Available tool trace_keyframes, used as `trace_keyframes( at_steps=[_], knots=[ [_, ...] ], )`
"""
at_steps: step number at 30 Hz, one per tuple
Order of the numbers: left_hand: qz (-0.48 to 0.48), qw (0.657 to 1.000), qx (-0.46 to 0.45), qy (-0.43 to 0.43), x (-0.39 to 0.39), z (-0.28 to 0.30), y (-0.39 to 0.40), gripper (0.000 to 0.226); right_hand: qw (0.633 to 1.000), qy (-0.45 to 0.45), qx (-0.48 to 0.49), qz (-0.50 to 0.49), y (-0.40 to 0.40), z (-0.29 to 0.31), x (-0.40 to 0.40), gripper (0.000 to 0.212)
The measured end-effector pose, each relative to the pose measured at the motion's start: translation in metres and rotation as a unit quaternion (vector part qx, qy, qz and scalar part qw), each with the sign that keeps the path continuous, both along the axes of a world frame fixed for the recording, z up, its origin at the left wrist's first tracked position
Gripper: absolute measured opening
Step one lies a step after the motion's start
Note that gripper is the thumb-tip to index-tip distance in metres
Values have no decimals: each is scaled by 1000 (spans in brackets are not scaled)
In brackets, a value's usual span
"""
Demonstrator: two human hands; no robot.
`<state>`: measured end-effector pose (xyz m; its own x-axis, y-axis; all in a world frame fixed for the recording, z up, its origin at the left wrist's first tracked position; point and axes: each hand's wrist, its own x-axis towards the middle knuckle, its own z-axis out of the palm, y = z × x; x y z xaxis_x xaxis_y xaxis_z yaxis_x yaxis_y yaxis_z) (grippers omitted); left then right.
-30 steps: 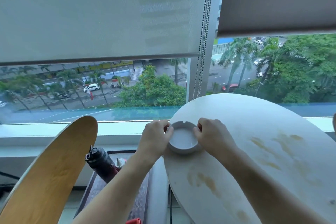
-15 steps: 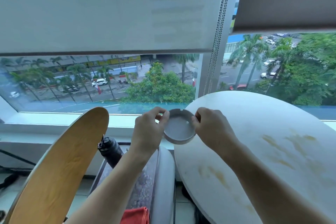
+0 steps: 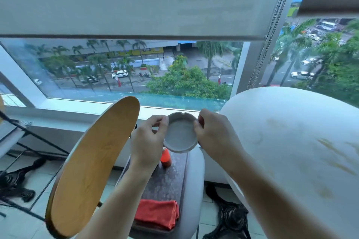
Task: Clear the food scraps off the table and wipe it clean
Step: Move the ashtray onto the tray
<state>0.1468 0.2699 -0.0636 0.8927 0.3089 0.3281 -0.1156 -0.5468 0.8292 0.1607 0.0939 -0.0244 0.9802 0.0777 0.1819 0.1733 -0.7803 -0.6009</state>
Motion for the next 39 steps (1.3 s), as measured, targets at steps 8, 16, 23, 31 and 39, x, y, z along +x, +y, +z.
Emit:
trace_keyframes(
  at_steps=[8, 16, 23, 31, 39],
  knots=[
    [47, 996, 12, 77, -27, -55, 47, 25, 998, 59, 0, 9, 56, -70, -8, 21],
    [52, 980, -43, 190, -38, -105, 84, 24, 995, 92, 25, 6, 99, -135, -10, 19],
    [54, 960, -112, 249, -34, -157, 104, 28, 987, 151, 48, -6, 126, -196, -8, 23],
    [69, 946, -129, 290, -19, -211, 116, 31, 975, 213, 60, -36, 143, -257, 2, 21],
    [76, 927, -123, 347, -2, -261, 119, 37, 957, 283, 37, -53, 152, -305, 18, 16]
  ],
)
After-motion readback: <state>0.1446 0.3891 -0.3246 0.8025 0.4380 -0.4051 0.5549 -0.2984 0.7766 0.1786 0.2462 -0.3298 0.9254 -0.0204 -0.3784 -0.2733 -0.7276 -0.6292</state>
